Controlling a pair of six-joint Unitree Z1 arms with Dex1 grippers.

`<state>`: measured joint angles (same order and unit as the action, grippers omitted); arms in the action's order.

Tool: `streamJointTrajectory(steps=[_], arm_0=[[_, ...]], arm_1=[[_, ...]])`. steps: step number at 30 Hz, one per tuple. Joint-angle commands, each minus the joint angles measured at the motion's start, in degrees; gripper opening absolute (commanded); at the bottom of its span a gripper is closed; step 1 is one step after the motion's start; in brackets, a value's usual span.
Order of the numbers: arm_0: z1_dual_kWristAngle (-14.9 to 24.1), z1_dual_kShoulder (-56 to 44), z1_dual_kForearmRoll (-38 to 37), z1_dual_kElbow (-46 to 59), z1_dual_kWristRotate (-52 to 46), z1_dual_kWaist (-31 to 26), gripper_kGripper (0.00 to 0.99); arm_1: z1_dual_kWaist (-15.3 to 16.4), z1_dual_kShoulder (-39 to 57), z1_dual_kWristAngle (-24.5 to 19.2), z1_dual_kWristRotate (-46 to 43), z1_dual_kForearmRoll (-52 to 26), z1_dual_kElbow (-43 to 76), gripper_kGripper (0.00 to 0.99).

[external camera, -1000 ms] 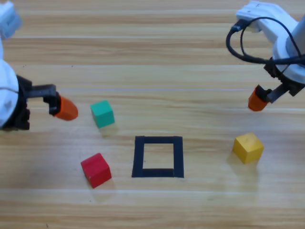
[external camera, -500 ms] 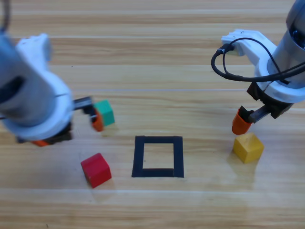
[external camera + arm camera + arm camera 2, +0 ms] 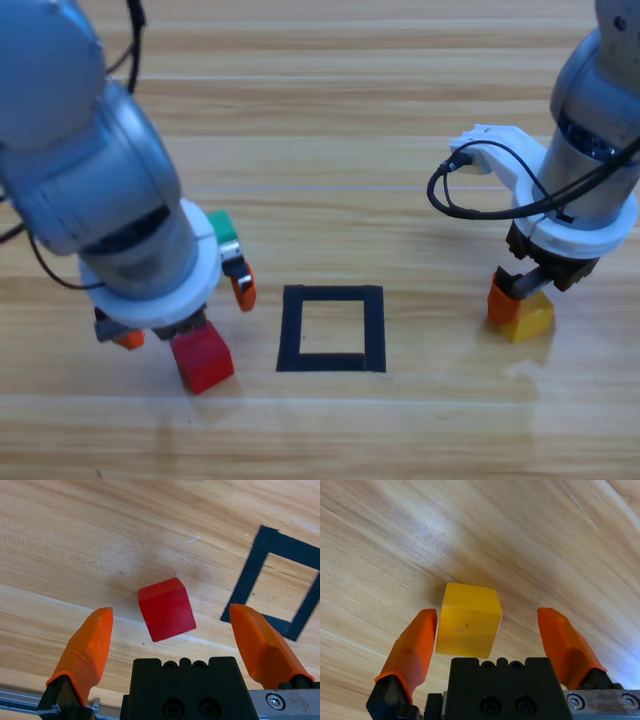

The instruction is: Stack the blocks in the rectangular block: red at the bottom, yellow in the middle, green on top

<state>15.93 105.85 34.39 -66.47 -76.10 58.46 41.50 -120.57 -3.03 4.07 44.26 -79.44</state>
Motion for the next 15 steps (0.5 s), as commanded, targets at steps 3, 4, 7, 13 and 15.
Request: streamJointTrajectory(steps=[3, 4, 7, 13, 15], arm_0=[[-0.73, 6.56, 0.59, -0.41, -3.79, 1.04, 0.988], [-0.81, 7.0, 0.59, -0.68, -3.88, 0.95, 0.988], [-0.81, 8.14, 0.32, -1.29, -4.23, 0.95, 0.985], [-1.52, 10.17, 0.23, -3.05, -4.15, 0.95, 0.966], [-1.6, 10.69, 0.15, -3.23, -4.06, 0.95, 0.953]], arm_1=[[-0.63, -7.05, 0.48, 0.85, 2.32, -1.86, 0.545], [-0.54, -7.13, 0.57, 0.5, 2.41, -1.95, 0.448], [-0.54, -6.69, 0.57, -0.38, 2.68, -2.12, 0.242], [-0.72, -2.65, 0.57, -0.82, 5.05, -3.0, 0.161], [-0.72, 0.51, 0.65, -0.55, 8.13, -4.58, 0.161]])
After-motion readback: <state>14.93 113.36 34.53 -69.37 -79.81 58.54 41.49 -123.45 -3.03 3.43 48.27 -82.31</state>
